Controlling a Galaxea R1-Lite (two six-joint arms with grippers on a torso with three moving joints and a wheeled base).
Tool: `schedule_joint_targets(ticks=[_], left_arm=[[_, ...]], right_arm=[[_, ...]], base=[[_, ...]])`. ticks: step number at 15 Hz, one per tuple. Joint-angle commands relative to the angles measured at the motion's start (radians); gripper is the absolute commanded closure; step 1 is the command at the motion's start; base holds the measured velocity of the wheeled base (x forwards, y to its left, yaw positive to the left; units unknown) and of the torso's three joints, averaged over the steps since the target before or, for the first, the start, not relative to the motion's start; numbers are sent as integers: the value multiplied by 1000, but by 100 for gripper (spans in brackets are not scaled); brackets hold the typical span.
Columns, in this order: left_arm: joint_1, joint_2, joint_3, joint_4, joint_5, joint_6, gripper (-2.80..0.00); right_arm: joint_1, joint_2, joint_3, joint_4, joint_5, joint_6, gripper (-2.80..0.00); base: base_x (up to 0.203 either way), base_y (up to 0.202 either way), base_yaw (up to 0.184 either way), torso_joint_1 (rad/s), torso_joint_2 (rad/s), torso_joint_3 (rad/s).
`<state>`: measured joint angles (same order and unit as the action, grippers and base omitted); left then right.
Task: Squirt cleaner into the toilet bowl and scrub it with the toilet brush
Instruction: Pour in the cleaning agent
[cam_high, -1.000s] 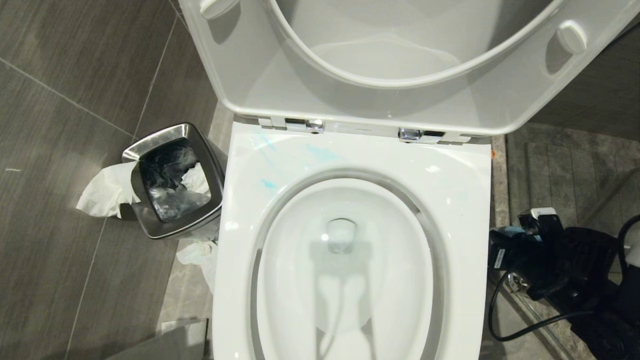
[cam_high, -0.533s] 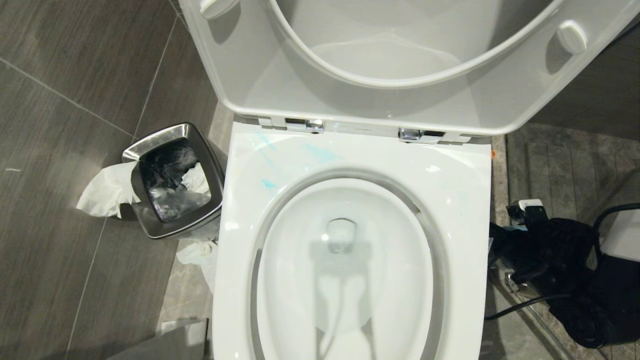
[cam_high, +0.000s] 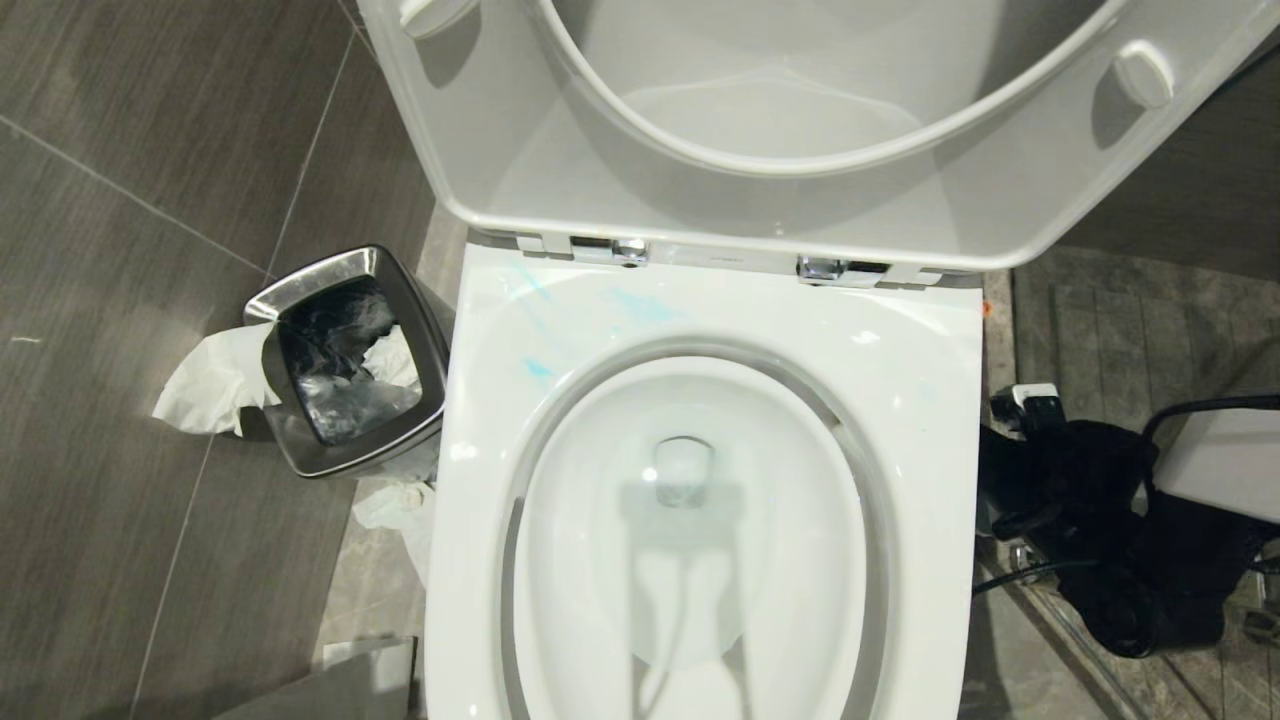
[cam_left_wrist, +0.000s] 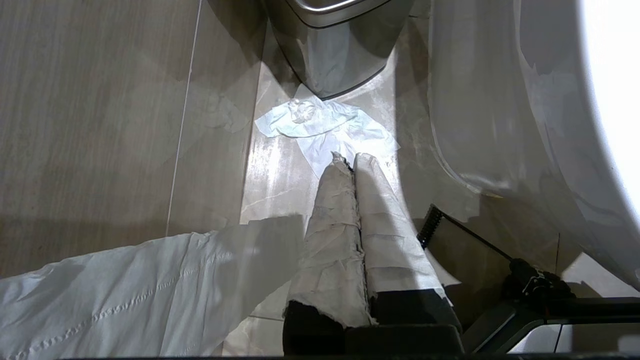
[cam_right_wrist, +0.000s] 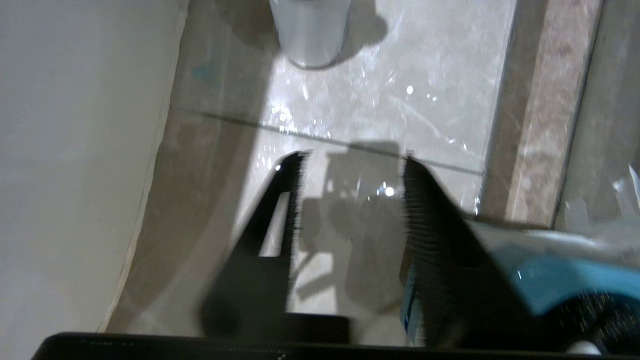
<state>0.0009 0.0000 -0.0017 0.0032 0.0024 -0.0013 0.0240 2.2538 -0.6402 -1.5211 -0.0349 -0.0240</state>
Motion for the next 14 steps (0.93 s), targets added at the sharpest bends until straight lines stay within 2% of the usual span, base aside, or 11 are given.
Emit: schedule_joint_targets(ticks=[1,7,14], left_arm=[[1,2,0,0,1,0,0],[1,2,0,0,1,0,0],[1,2,0,0,1,0,0]], right_arm=[[1,23,-37,-9,2,-1,-280],[2,44,-71,-9,9,-9,-280],[1,162,-280,-9,39,-73,-280]], base=[[0,0,0,0,0,0],[0,0,0,0,0,0],[0,0,0,0,0,0]])
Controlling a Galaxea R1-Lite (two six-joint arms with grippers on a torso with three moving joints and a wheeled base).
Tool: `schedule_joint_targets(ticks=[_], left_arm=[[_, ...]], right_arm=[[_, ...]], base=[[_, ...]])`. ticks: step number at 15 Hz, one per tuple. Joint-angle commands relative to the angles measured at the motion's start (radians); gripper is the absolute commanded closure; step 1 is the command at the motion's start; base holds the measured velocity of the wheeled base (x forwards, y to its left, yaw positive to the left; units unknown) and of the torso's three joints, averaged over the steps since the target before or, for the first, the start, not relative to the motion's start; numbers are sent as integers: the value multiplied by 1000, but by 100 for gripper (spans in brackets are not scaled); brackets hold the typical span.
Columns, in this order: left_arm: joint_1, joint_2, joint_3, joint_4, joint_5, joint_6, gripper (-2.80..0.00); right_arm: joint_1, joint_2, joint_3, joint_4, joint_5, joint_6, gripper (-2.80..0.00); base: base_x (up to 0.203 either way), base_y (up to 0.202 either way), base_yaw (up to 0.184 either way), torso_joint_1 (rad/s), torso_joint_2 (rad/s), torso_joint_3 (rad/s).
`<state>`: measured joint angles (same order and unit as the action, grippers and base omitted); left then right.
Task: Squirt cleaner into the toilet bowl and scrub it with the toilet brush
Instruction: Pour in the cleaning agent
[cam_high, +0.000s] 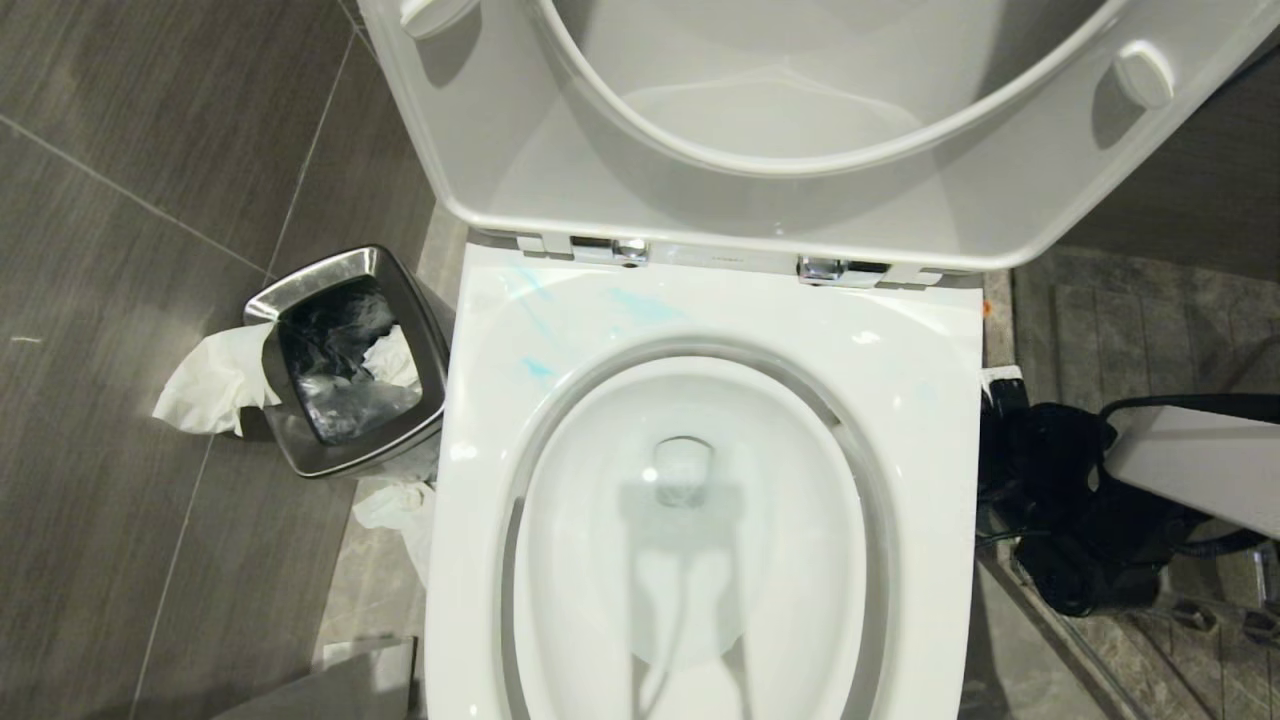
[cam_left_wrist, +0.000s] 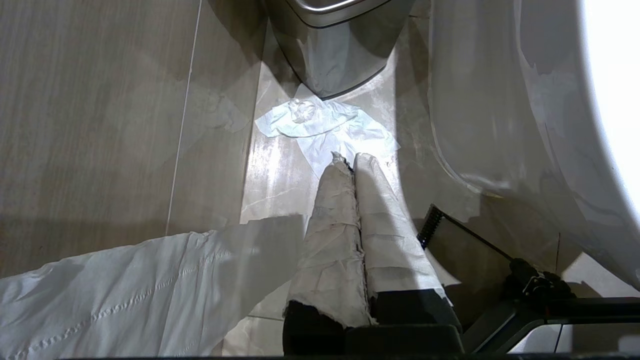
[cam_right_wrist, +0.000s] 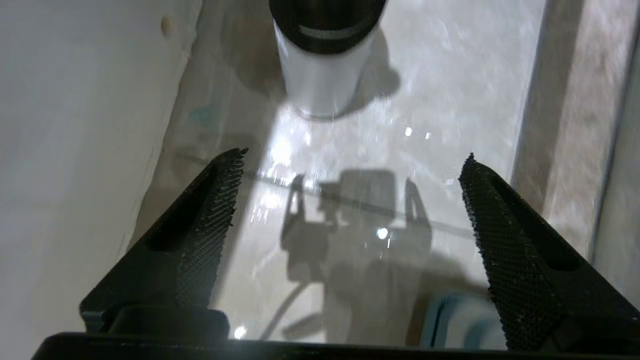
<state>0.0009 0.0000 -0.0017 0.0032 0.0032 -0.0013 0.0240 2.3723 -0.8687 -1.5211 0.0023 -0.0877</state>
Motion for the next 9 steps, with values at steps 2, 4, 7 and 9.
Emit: schedule_joint_targets(ticks=[2,4,7,9], left_arm=[[1,2,0,0,0,0,0],[1,2,0,0,0,0,0],[1,2,0,0,0,0,0],[1,2,0,0,0,0,0]], right_arm=[[2,76,-116,-9,8,-29,-280],[2,102,-164,-9,30,-32,-280],[2,135,-251,-9,42,-32,-280],[2,148,-297,-9,45,-39,-280]], base=[[0,0,0,0,0,0],[0,0,0,0,0,0],[0,0,0,0,0,0],[0,0,0,0,0,0]])
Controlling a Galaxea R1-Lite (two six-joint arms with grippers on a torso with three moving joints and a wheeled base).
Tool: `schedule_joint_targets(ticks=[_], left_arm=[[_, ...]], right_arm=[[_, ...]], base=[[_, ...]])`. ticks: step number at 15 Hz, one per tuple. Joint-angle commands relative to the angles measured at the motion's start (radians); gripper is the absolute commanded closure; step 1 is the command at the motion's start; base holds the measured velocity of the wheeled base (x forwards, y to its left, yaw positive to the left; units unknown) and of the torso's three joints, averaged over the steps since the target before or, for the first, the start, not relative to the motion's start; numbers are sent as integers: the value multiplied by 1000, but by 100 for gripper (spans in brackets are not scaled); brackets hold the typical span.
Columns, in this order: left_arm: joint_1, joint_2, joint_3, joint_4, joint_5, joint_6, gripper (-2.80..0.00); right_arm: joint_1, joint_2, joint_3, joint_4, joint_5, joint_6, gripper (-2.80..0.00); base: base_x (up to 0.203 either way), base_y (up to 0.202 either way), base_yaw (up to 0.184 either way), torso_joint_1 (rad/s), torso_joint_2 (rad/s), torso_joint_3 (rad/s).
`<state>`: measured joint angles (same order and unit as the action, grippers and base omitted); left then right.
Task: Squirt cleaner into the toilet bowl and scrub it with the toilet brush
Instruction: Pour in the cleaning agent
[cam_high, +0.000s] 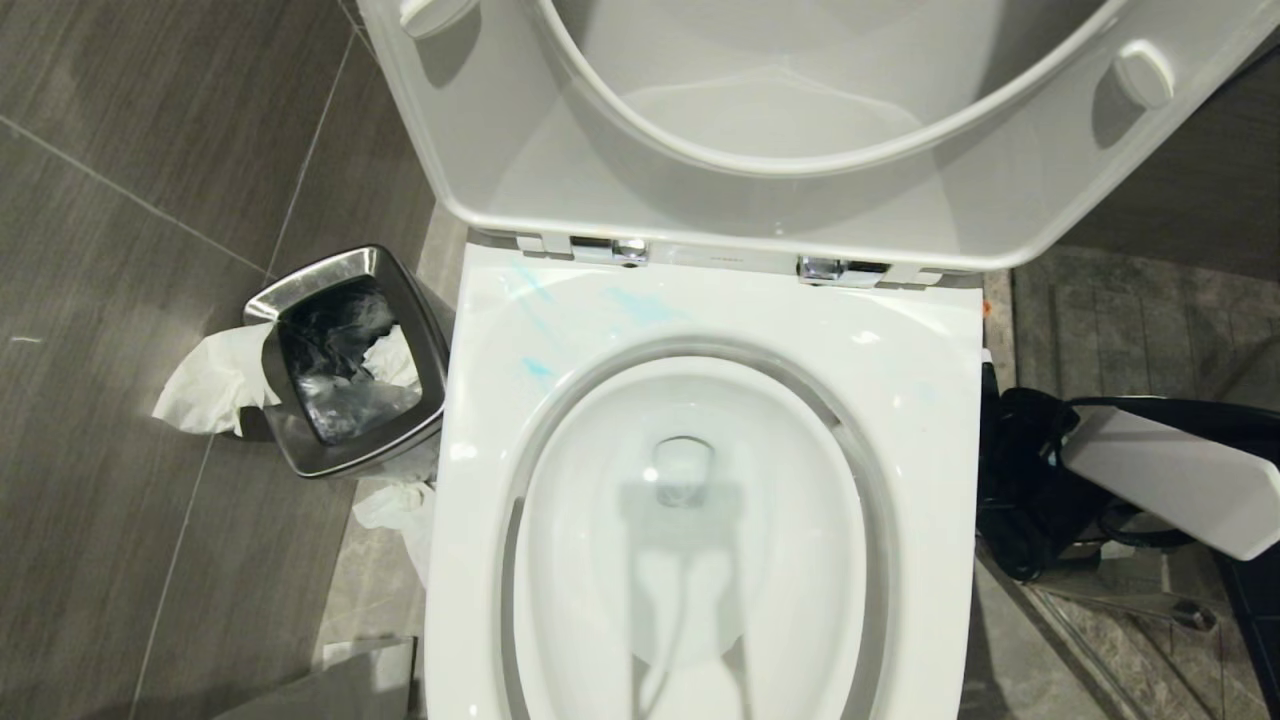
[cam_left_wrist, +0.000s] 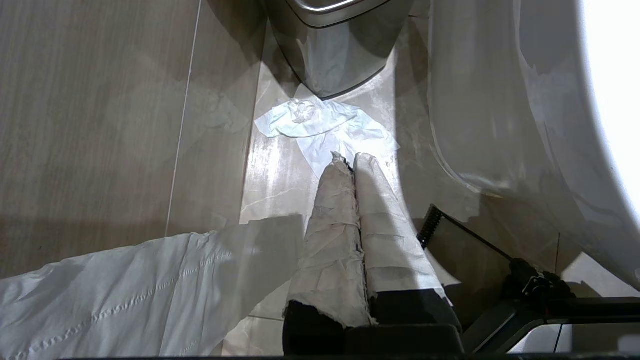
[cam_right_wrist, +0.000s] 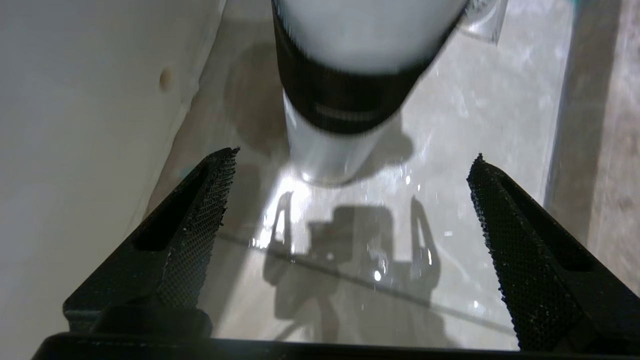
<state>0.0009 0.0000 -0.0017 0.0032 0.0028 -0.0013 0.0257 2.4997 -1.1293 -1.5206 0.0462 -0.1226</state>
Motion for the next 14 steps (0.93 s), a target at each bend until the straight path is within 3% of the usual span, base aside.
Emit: schedule_joint_targets(ticks=[1,14], left_arm=[[1,2,0,0,0,0,0],[1,2,0,0,0,0,0]], right_arm=[[0,28,-64,-9,2,-14,-280],[-2,145,-326,-9,67,-72,-280]], base=[[0,0,0,0,0,0],[0,0,0,0,0,0]])
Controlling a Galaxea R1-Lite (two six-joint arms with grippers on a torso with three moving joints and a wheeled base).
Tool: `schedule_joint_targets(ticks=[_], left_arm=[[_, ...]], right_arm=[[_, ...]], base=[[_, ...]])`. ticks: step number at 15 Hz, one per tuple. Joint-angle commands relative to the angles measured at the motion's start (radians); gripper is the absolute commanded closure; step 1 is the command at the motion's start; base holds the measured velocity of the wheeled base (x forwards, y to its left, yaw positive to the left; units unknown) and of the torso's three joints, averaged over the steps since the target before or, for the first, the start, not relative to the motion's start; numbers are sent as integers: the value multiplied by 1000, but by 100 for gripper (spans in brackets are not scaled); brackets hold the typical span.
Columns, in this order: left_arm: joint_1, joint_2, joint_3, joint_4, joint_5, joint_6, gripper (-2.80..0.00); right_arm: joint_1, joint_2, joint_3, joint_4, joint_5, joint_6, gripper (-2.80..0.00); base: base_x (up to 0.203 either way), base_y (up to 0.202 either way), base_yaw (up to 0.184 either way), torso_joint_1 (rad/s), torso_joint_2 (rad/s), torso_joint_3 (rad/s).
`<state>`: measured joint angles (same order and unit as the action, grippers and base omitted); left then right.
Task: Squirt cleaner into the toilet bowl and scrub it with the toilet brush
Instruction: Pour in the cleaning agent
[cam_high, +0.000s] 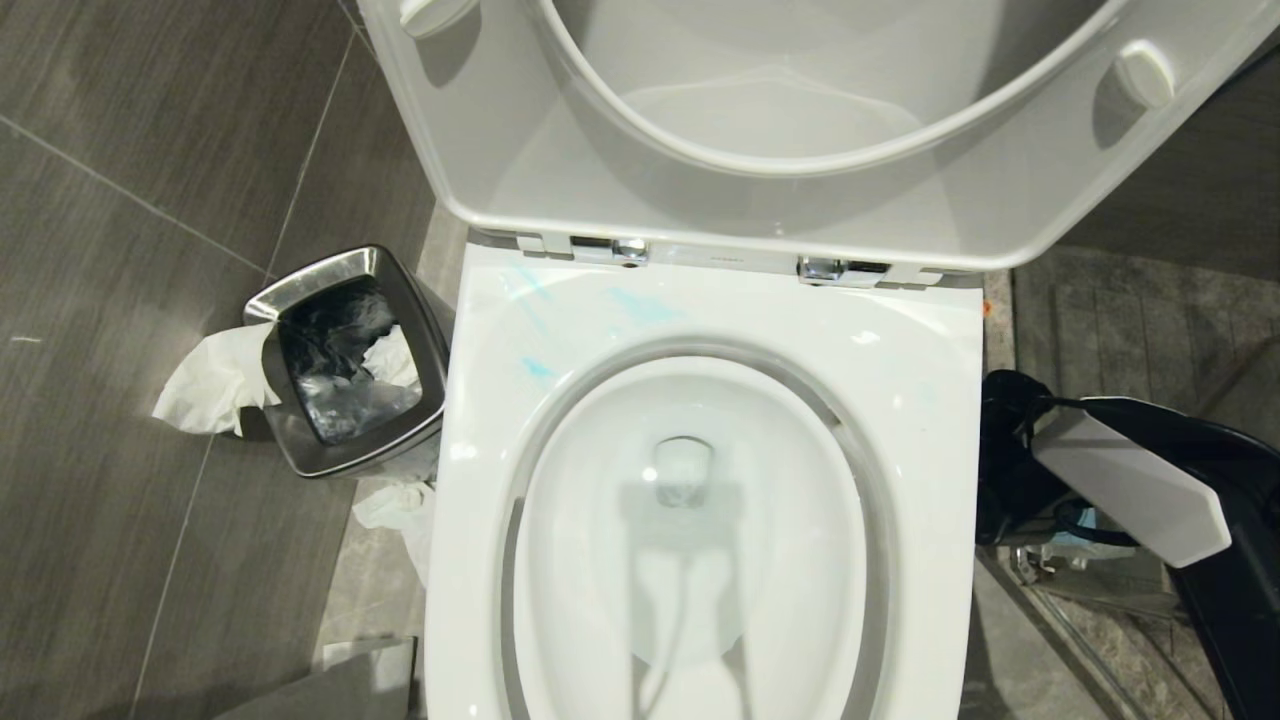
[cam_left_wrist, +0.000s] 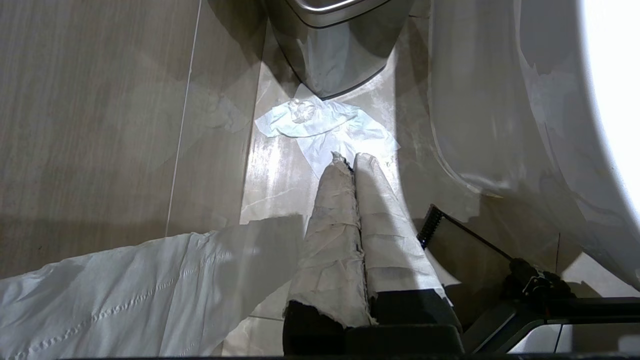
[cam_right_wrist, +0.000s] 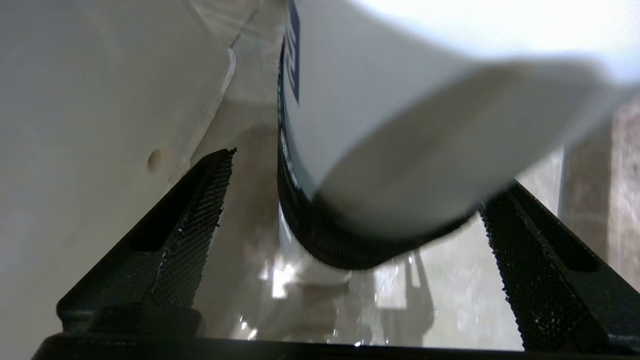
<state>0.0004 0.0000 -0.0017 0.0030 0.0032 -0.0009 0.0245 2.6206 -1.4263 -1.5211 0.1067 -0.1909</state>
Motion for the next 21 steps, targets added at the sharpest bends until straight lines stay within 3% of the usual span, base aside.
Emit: schedule_joint_targets(ticks=[1,21], left_arm=[[0,2,0,0,0,-1,0],[1,2,0,0,0,-1,0]], right_arm=[[-2,31,-42,-9,12,-11,-280],[-6,124,-266,-9,70,-56,-280]], base=[[0,0,0,0,0,0],[0,0,0,0,0,0]])
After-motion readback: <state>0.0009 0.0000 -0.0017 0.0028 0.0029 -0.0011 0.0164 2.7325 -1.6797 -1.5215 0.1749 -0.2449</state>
